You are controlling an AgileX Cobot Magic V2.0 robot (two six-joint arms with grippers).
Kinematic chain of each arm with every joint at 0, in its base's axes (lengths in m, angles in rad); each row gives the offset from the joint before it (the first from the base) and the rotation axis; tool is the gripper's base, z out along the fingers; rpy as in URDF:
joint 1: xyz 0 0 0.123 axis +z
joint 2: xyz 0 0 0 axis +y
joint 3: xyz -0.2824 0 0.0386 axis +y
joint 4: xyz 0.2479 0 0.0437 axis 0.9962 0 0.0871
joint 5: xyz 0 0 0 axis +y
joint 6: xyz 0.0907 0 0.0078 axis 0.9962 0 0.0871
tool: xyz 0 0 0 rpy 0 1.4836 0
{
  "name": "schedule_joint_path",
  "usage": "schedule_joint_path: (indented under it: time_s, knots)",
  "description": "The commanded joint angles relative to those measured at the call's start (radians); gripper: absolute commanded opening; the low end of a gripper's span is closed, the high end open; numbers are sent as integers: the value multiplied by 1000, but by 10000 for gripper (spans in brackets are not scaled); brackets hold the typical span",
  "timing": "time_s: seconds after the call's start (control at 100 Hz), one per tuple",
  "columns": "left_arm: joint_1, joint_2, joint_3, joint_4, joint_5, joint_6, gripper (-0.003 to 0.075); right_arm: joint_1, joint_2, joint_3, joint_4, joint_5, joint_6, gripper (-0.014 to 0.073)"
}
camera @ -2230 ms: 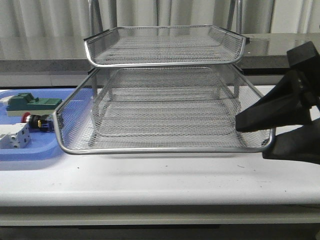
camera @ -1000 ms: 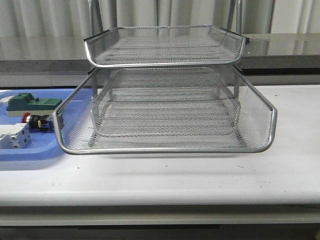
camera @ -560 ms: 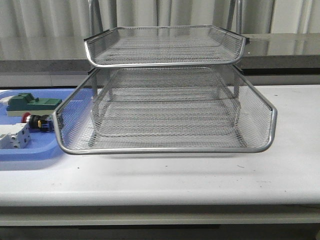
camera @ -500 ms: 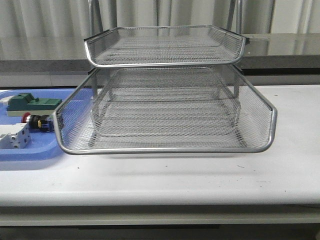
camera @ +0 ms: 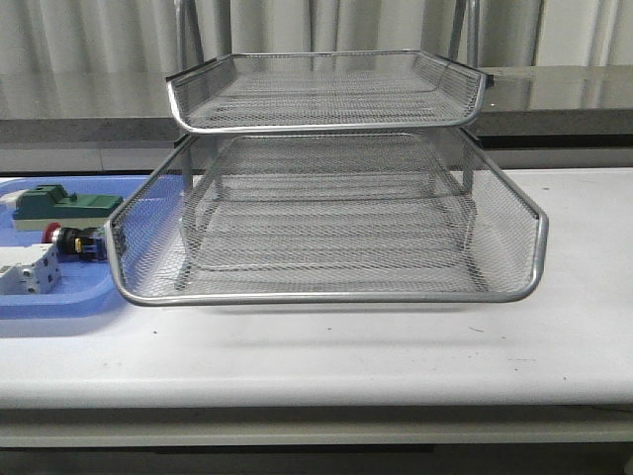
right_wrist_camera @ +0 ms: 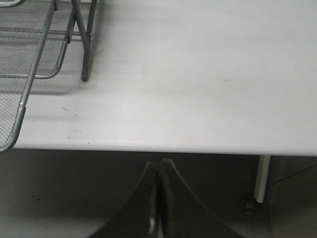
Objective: Place button on rack with both arms
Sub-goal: 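Release the tray and withdraw the right gripper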
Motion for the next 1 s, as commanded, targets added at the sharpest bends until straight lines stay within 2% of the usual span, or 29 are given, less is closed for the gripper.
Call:
schedule_joint_path:
  time_s: [0.0, 0.54, 0.64, 0.74, 0.99]
  knots:
    - [0, -32, 34, -6, -76, -8, -20, -2, 1, -37, -14, -53, -1, -68]
    - [0, -32, 34, -6, -108, -8, -20, -2, 1, -37, -14, -53, -1, -68]
    - [0, -28, 24, -90, -99, -8, -20, -2, 1, -37, -14, -53, -1, -68]
    - [0, -1, -15, -170, -30, -8, -20, -2, 1, -37, -14, -53, -1, -68]
    - [0, 190, -213, -172, 34, -8, -20, -2, 1, -37, -14, -53, -1, -68]
